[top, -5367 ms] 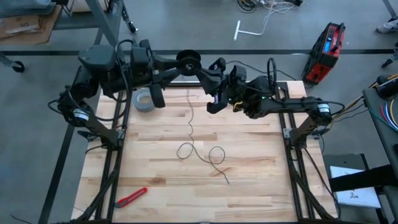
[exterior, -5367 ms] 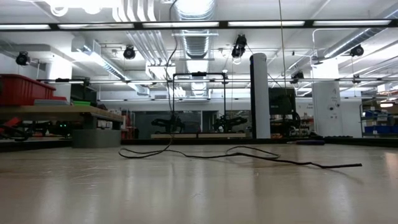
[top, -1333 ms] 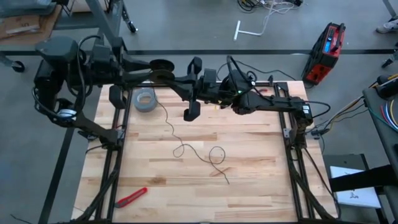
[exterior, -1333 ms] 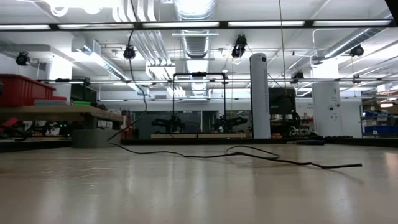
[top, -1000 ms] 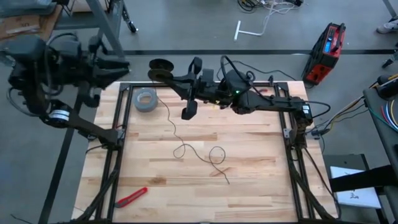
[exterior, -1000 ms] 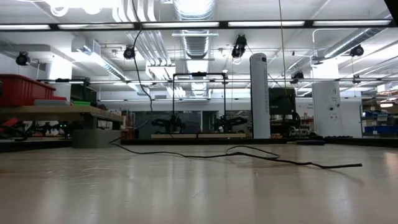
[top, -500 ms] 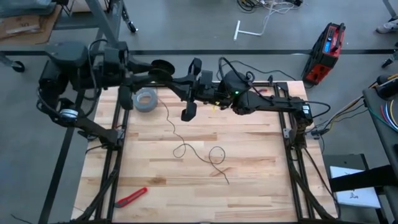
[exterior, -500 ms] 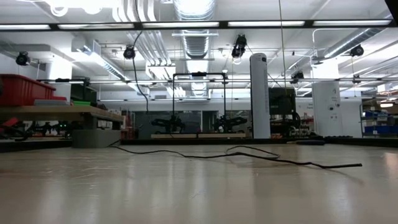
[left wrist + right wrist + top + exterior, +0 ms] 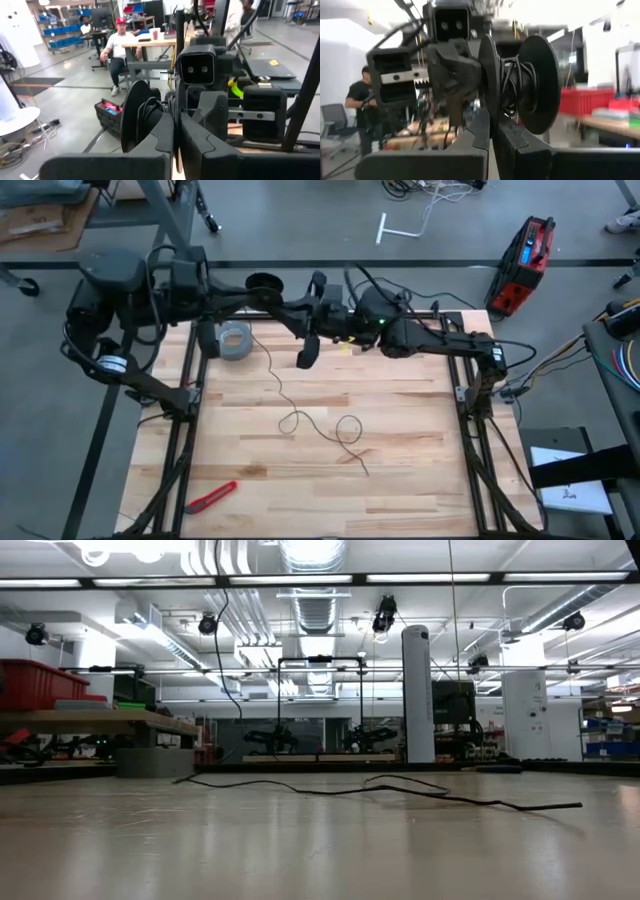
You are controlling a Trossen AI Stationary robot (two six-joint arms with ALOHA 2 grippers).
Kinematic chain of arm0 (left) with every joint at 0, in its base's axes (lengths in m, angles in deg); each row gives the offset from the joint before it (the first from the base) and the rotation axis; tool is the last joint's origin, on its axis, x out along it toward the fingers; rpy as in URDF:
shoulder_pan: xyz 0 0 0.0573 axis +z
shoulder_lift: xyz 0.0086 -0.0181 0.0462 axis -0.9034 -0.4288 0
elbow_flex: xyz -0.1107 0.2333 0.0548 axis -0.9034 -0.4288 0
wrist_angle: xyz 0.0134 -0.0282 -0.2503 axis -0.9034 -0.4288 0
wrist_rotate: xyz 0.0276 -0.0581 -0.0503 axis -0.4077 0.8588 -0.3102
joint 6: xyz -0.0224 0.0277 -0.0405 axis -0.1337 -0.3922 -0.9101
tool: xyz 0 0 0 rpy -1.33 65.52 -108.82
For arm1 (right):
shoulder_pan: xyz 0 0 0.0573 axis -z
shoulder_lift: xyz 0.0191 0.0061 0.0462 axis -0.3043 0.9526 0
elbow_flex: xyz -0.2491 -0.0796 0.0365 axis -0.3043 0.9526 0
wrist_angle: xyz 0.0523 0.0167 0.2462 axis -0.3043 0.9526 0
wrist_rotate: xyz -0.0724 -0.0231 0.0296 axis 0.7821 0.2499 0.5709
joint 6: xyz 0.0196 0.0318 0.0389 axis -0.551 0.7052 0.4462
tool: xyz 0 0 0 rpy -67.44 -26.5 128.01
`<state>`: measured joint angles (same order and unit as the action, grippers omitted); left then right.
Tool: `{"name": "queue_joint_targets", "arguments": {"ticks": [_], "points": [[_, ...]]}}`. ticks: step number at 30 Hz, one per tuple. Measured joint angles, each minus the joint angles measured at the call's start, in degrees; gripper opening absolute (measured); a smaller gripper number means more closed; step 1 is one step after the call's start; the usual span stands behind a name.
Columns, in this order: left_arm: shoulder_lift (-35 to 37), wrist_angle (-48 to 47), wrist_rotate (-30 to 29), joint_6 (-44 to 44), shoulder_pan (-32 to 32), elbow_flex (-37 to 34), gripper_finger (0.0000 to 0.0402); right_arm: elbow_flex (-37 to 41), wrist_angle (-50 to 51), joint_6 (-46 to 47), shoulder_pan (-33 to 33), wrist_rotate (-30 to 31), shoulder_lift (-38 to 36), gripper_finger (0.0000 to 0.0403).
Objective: Coil cords
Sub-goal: Coil the black wire on the black spool
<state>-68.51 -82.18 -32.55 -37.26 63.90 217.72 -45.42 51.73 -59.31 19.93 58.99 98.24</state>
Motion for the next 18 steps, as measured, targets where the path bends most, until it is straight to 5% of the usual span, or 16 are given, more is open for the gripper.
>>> {"name": "queue_joint_targets", "arguments": {"ticks": [12, 18], "points": [[2.9, -13.5, -1.2, -3.6, 0.1, 0.5, 0.0001, -1.2, 27.6, 2.5, 0.0, 2.7, -5.0, 0.0091], [2.1, -26.4, 6.8, -8.2, 0.2, 1.8, 0.0001, -3.5, 30.4, 0.3, -0.1, 2.6, -5.4, 0.0119]]}}
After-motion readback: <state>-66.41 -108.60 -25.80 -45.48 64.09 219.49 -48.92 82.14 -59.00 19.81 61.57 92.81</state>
